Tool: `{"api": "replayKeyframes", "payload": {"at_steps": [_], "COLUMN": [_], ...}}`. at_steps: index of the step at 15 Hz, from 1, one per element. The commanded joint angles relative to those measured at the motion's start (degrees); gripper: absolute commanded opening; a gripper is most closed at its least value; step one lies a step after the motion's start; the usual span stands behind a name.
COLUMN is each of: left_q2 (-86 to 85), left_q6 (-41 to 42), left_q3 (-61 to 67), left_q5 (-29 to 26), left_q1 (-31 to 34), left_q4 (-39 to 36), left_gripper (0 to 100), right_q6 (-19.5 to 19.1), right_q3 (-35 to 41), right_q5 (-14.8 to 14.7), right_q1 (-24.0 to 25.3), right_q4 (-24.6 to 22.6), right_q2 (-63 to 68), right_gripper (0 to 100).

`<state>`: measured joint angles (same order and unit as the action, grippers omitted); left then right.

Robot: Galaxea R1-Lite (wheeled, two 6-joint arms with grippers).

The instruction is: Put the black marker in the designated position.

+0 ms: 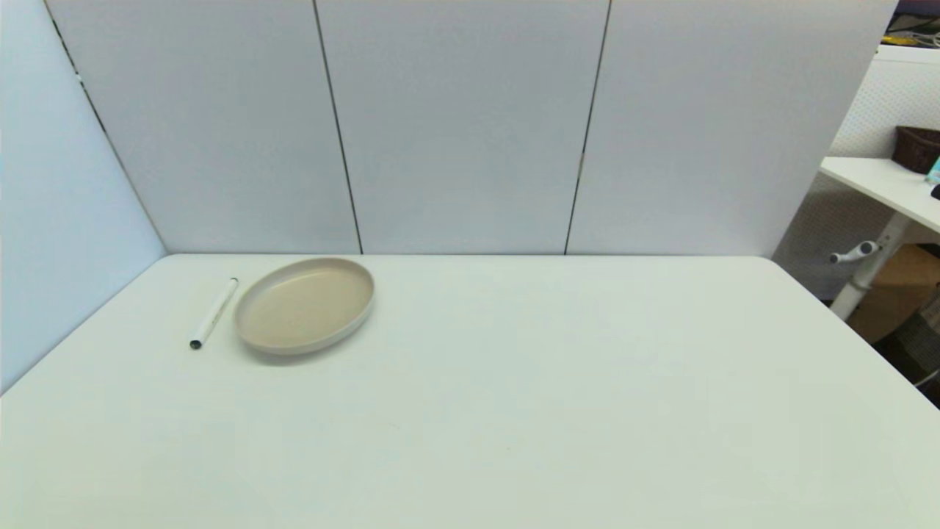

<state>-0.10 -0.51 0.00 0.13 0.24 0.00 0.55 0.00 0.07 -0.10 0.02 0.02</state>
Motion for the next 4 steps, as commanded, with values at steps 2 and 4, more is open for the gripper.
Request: {"api": "replayKeyframes", "payload": {"at_steps": [2, 4], "left_q2": [0.10, 0.10], "left_q6": [-0.10, -0.02], "left_q3": [0.00, 0.00], "left_q5": [-0.05, 0.04], "left_q1": [0.02, 0.02], "left_q4": [0.00, 0.00], "left_gripper": [100, 100], "right_q6": [-0.11, -0.11], "right_q3": [0.00, 0.00], "right_q5": [-0.07, 0.01], "right_q1": [0.01, 0.01], "right_q4": [-0.02, -0.02], "right_q2": [0.06, -0.02], "right_gripper": [100, 100]}}
